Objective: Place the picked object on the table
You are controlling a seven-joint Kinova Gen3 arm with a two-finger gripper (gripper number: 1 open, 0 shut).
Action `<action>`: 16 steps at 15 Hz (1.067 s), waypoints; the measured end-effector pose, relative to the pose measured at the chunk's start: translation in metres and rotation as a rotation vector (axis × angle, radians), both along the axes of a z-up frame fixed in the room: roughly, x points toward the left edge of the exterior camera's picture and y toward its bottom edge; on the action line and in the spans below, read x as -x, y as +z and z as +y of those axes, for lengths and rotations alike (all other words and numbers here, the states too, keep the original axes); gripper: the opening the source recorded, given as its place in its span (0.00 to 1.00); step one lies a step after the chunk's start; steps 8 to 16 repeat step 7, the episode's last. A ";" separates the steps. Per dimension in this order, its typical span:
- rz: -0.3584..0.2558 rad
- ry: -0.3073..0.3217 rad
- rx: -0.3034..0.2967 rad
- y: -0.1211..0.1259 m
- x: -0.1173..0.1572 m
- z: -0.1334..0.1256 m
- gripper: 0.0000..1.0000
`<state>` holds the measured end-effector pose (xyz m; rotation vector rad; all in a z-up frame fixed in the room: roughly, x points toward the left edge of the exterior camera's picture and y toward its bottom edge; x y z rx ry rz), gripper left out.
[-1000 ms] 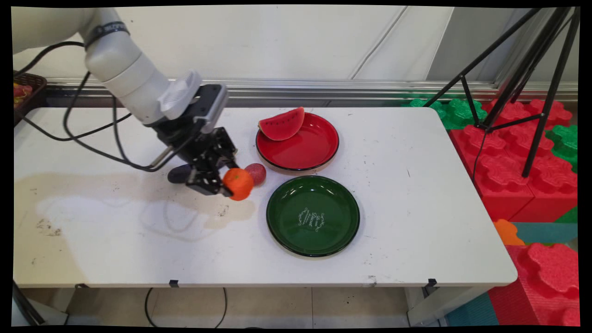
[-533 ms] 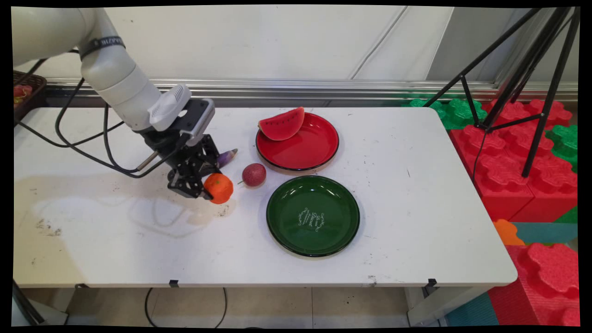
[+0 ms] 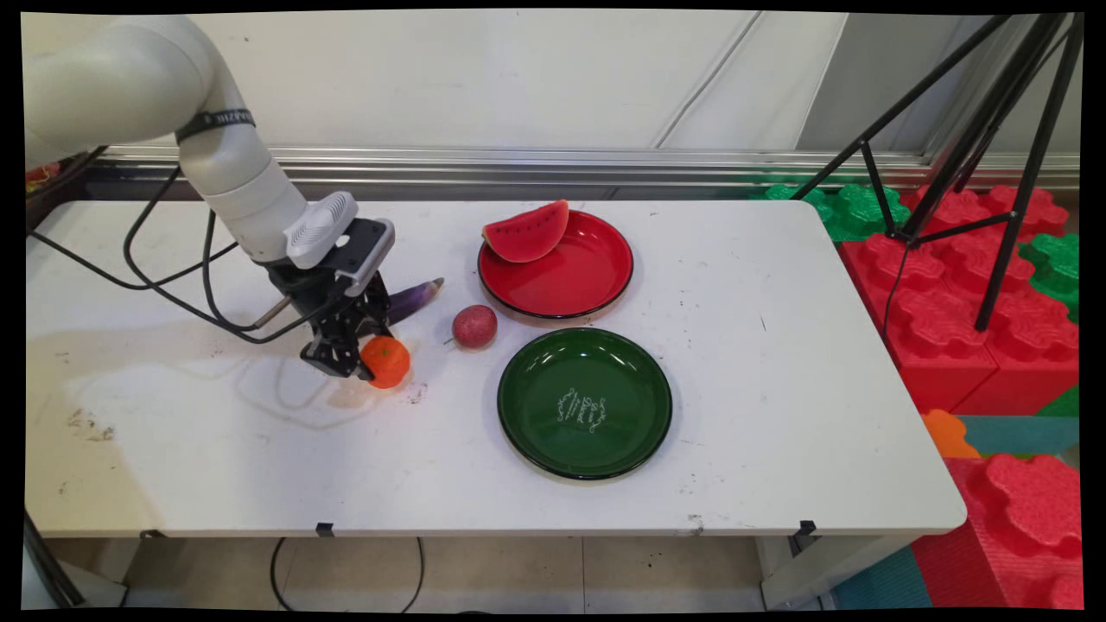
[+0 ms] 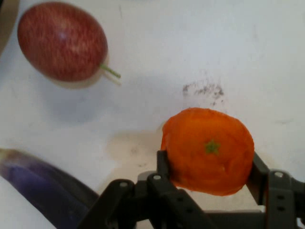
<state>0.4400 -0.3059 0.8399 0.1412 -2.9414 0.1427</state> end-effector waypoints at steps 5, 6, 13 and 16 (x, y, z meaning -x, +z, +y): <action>-0.006 0.022 -0.006 -0.017 -0.010 -0.012 1.00; -0.005 0.027 -0.005 -0.017 -0.011 -0.013 1.00; -0.002 0.034 -0.003 -0.018 -0.013 -0.014 1.00; -0.002 0.034 -0.003 -0.018 -0.013 -0.014 1.00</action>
